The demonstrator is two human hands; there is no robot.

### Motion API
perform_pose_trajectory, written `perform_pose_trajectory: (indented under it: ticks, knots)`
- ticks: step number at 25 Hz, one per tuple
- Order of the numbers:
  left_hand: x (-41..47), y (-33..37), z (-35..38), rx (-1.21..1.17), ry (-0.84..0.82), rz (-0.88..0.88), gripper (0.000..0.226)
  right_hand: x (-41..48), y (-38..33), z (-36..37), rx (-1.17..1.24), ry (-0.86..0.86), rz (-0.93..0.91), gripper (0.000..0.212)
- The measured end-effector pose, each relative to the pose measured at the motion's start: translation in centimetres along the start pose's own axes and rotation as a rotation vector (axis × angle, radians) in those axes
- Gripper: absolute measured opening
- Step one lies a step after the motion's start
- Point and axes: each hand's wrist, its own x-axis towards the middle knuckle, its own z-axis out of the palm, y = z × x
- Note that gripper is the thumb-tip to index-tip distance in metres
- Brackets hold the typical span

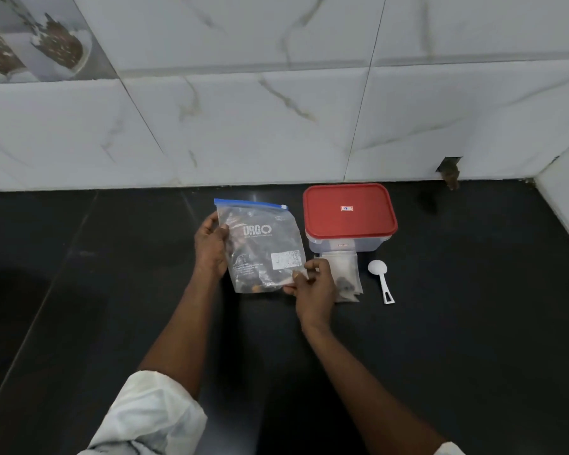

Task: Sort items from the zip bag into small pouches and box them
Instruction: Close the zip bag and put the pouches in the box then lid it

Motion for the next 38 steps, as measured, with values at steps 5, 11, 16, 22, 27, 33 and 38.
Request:
perform_pose_trajectory:
  ticks: [5,11,16,22,27,33,38]
  knots:
    - [3.6,-1.3,2.5,0.061,-0.07,-0.06,0.04,1.9,1.1,0.6,-0.184,0.083,-0.115,0.018]
    - [5.9,-2.5,2.9,0.187,-0.011,-0.05,0.036,3.9,2.2,1.7,-0.386,0.039,-0.063,0.029]
    - [3.4,-1.9,3.8,0.861,-0.017,0.484,0.058,4.3,1.8,2.4,-0.431,0.023,-0.004,0.039]
    - [-2.3,-6.2,4.4,1.513,-0.401,0.639,0.073,3.9,1.4,2.5,-0.463,-0.006,-0.045,0.039]
    - [-2.3,-7.4,4.2,1.638,-0.411,0.493,0.071,2.8,0.6,0.4,-0.515,-0.078,-0.112,0.04]
    - [-1.9,-7.6,3.9,1.642,-0.481,0.531,0.083,2.3,0.4,-3.8,-0.413,-0.014,-0.141,0.024]
    - [-3.0,-6.8,4.8,1.581,-0.414,0.591,0.077,3.3,-0.9,-5.8,-0.394,-0.099,-0.171,0.021]
